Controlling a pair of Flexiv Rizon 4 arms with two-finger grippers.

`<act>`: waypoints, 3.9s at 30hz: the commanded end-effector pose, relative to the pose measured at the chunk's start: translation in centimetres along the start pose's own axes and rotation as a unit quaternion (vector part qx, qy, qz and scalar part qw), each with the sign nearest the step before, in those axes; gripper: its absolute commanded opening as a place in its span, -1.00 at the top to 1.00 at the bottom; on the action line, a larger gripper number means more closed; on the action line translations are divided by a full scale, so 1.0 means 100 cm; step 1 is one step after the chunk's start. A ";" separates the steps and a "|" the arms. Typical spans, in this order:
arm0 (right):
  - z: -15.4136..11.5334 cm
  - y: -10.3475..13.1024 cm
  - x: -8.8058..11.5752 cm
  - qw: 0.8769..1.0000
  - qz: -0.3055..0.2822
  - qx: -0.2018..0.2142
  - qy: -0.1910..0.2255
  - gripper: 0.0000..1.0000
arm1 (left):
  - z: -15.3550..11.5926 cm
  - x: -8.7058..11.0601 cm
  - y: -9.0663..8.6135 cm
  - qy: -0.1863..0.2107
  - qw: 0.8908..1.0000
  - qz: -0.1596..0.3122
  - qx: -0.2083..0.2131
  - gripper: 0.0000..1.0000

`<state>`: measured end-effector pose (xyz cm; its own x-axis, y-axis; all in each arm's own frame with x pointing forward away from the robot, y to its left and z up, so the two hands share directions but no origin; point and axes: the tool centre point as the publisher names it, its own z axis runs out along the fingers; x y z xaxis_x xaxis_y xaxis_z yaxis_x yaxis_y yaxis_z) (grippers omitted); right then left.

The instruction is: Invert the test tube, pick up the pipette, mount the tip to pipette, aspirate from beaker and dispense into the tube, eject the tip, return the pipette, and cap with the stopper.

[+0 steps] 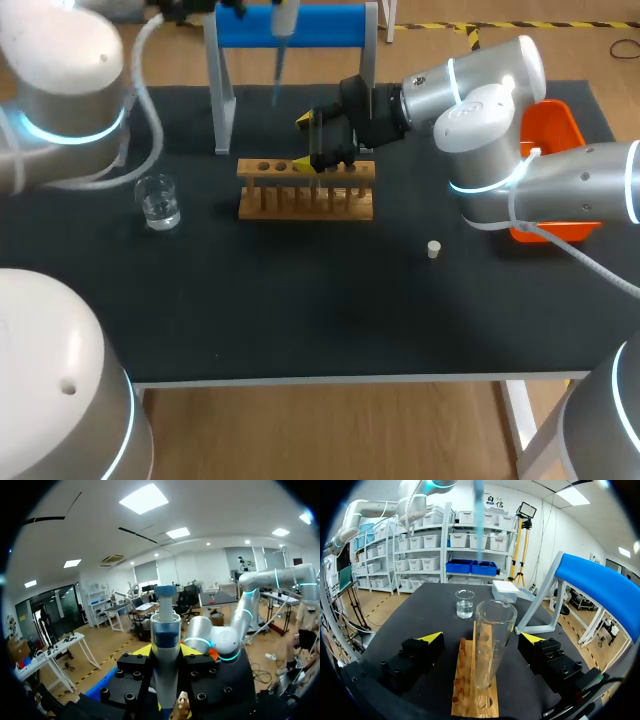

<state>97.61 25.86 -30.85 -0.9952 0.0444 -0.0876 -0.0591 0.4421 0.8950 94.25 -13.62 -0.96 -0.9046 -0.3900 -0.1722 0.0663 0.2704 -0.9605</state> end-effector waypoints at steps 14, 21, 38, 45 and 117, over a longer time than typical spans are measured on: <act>-0.001 0.000 -0.001 1.000 0.000 0.002 0.002 -1.00 | -0.125 0.074 0.140 -0.026 0.997 -0.066 0.009 1.00; -0.001 0.000 -0.001 1.000 0.000 0.002 0.002 -1.00 | -0.111 0.100 0.148 0.006 0.997 -0.071 0.027 1.00; -0.001 0.000 -0.001 1.000 0.000 0.002 0.002 -1.00 | -0.044 0.145 0.119 0.078 0.994 -0.065 0.046 1.00; -0.001 0.000 -0.001 1.000 0.000 0.002 0.002 -1.00 | -0.011 0.157 0.109 0.102 0.991 -0.070 0.059 1.00; -0.146 0.009 0.083 0.990 -0.003 -0.137 0.014 -1.00 | 0.015 0.167 0.093 0.138 0.989 -0.039 0.032 1.00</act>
<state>89.95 15.54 -25.18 -0.9966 -0.0031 -0.0818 -0.0809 0.1877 0.9789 80.42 -18.92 -13.17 -0.9879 -0.1498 -0.0392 0.0104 0.1886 -0.9820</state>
